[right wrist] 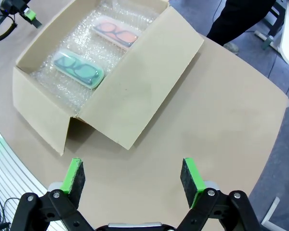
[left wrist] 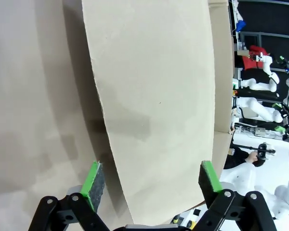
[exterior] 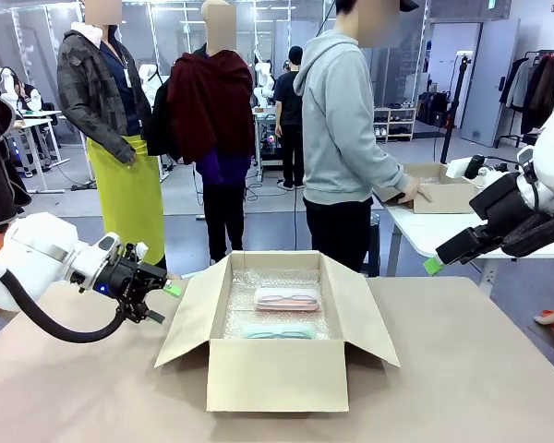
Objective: Pack the glasses set securely to prepare it for shipping.
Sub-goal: Position the Package Box on the left side of the table.
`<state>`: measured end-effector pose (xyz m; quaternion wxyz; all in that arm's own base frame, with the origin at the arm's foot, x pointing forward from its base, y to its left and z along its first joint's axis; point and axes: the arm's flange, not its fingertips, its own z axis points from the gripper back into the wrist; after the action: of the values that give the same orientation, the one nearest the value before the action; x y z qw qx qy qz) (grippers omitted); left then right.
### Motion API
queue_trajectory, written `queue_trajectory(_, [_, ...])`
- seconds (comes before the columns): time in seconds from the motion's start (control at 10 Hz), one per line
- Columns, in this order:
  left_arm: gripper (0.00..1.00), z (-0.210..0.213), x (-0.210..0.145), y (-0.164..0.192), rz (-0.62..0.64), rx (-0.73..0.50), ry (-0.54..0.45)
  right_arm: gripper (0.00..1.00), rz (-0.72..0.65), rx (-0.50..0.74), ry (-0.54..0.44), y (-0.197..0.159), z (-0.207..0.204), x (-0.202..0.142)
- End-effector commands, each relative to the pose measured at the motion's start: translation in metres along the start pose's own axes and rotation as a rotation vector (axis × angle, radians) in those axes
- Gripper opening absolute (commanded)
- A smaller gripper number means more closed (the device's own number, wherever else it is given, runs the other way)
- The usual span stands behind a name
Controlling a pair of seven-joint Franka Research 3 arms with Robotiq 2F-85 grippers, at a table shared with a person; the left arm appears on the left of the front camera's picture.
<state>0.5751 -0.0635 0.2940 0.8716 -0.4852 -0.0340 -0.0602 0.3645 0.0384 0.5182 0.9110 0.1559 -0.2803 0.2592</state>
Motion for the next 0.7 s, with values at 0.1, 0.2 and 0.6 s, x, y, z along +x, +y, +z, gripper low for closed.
queue_trajectory(0.1, [1.0, -0.016, -0.001, 0.008, 0.046, -0.067, -0.013, 1.0, -0.011, 0.001, 0.006, 0.001, 0.0, -0.002])
queue_trajectory(0.2, [1.0, -0.02, -0.002, 0.01, 0.056, -0.112, -0.001, 1.0, -0.011, 0.001, 0.006, 0.001, 0.0, -0.002])
queue_trajectory(0.6, [1.0, -0.02, -0.01, 0.02, 0.083, -0.25, 0.014, 1.0, -0.011, 0.001, 0.006, 0.001, 0.0, -0.002])
